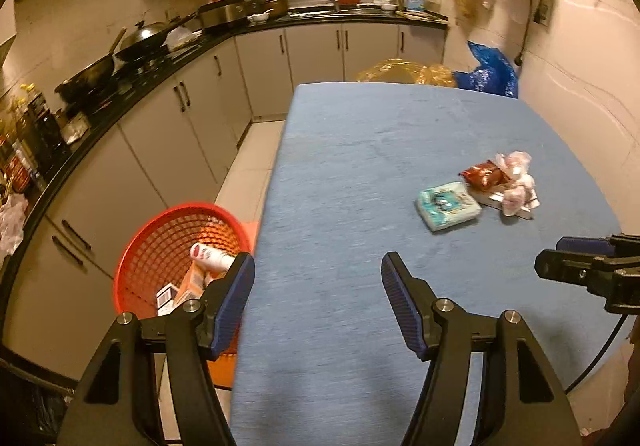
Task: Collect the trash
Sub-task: 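Move both open tools back over the trash on the table, then grasp the teal wet-wipe pack with the left gripper while the right gripper grasps the plastic bag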
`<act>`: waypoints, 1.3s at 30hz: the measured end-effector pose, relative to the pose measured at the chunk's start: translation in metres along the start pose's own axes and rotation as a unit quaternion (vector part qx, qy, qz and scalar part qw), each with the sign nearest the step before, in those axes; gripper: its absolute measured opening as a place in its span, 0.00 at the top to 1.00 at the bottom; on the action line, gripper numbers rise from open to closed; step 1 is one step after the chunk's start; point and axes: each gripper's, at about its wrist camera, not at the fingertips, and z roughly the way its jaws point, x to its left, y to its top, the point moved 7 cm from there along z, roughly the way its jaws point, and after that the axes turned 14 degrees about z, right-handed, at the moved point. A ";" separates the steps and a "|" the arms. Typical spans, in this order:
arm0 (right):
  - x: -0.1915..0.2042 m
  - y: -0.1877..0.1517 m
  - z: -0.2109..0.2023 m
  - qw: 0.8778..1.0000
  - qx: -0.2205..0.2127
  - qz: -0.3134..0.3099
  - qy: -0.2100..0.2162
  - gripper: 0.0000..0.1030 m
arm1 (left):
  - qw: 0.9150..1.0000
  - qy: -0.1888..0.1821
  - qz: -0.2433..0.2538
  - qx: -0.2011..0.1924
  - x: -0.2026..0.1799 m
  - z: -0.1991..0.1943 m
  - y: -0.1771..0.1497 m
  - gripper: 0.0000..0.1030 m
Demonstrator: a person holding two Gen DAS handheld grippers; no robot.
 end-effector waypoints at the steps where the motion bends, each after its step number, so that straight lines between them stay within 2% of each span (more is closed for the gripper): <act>1: -0.004 0.001 -0.003 1.000 -0.003 0.003 -0.001 0.37 | 1.000 -0.002 0.002 -0.001 -0.005 0.000 0.002 0.37; 14: -0.056 0.019 -0.025 0.998 -0.028 0.054 -0.015 0.37 | 0.999 -0.029 0.019 0.002 -0.038 0.006 0.017 0.37; 20: -0.088 0.043 -0.015 0.994 -0.024 0.107 -0.006 0.37 | 0.999 -0.033 0.021 0.010 -0.041 0.004 0.012 0.37; 24: -0.102 0.069 -0.002 0.991 -0.025 0.130 -0.004 0.37 | 0.999 -0.029 0.017 0.018 -0.035 0.002 0.004 0.36; 26: -0.104 0.084 0.005 0.989 -0.022 0.144 0.004 0.42 | 0.999 -0.026 0.013 0.022 -0.031 0.000 0.000 0.36; 28: -0.101 0.097 0.013 0.990 -0.024 0.140 0.002 0.42 | 0.999 -0.024 0.010 0.026 -0.027 0.000 -0.003 0.36; 30: -0.100 0.112 0.024 0.991 -0.033 0.125 -0.027 0.42 | 0.999 -0.024 0.007 0.030 -0.023 -0.001 -0.007 0.36; 33: -0.097 0.126 0.049 0.995 -0.029 0.065 -0.074 0.44 | 0.998 -0.035 0.014 0.041 -0.024 0.002 -0.011 0.36; 35: -0.096 0.129 0.063 0.996 -0.025 0.015 -0.087 0.45 | 0.998 -0.044 0.023 0.041 -0.028 0.002 -0.010 0.36; 37: -0.099 0.125 0.077 0.995 0.002 -0.009 -0.097 0.59 | 0.997 -0.064 0.032 0.042 -0.033 0.003 -0.006 0.33; 38: -0.099 0.122 0.079 0.996 0.009 -0.016 -0.091 0.73 | 0.996 -0.074 0.034 0.041 -0.035 0.003 -0.003 0.32; 39: -0.098 0.120 0.078 0.996 0.011 -0.025 -0.088 0.76 | 0.995 -0.082 0.036 0.039 -0.037 0.004 -0.001 0.32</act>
